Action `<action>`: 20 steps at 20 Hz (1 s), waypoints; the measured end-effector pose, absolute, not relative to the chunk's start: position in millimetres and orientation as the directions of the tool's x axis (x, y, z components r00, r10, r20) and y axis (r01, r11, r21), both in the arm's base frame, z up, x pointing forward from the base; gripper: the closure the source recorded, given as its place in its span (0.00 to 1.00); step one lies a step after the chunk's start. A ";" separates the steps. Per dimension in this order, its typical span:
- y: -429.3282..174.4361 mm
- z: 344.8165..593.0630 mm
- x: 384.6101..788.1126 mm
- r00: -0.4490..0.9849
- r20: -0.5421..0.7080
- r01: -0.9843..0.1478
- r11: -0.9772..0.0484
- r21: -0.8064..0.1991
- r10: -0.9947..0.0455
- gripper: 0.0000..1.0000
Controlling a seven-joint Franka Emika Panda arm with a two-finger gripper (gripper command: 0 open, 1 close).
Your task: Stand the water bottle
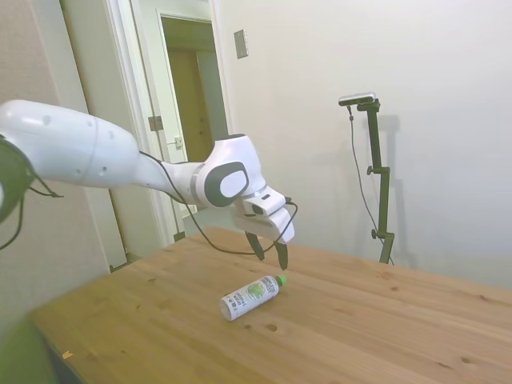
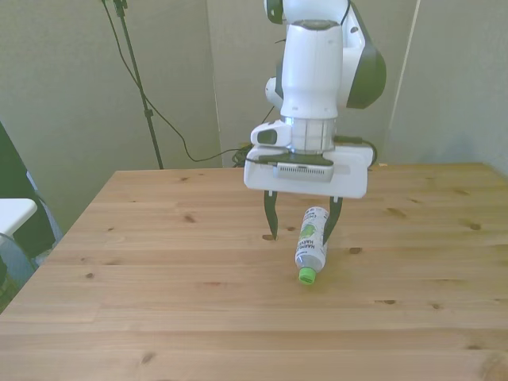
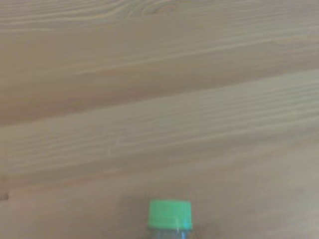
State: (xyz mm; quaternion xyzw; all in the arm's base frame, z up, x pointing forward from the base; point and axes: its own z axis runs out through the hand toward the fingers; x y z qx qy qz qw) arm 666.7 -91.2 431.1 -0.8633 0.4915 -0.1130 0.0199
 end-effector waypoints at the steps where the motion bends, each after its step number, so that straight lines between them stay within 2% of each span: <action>1: -89.8 423.8 675.4 0.489 0.173 -0.847 -0.513 -0.139 -0.855 0.00; 5: -76.7 395.1 697.2 0.495 0.160 -0.848 -0.515 -0.123 -0.854 0.00; 9: -71.5 372.6 702.4 0.498 0.148 -0.852 -0.514 -0.098 -0.854 0.00; 19: -67.8 361.5 701.0 0.490 0.137 -0.861 -0.502 -0.082 -0.861 0.00; 20: -67.4 361.3 700.9 0.489 0.134 -0.862 -0.501 -0.081 -0.862 1.00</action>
